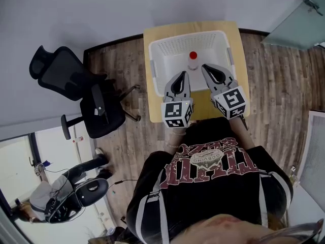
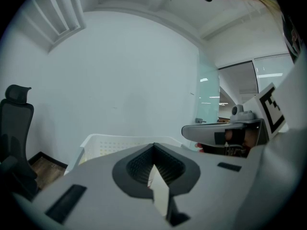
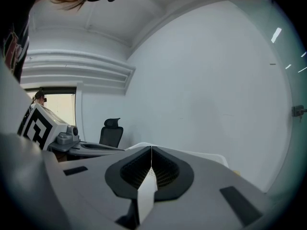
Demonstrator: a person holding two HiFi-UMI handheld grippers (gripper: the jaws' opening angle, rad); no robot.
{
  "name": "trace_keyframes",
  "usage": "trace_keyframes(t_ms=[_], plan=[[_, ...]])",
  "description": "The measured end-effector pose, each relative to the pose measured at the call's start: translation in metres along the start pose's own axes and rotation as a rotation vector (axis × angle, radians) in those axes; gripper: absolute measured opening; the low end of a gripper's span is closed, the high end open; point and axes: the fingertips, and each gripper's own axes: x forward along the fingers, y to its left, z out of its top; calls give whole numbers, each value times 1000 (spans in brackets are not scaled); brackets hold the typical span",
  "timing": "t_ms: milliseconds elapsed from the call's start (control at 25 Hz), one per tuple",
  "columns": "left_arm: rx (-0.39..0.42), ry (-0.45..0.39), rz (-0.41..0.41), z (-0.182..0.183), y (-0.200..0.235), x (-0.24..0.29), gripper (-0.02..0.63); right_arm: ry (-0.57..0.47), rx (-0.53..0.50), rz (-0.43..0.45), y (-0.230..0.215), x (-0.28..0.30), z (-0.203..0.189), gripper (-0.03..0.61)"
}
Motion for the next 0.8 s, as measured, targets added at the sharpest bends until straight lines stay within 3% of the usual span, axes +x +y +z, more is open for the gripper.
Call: trace_keyframes(t_ms=[800], plan=[[-10, 20, 26, -3, 13, 13, 46, 154, -42, 32, -26, 51, -37, 20]])
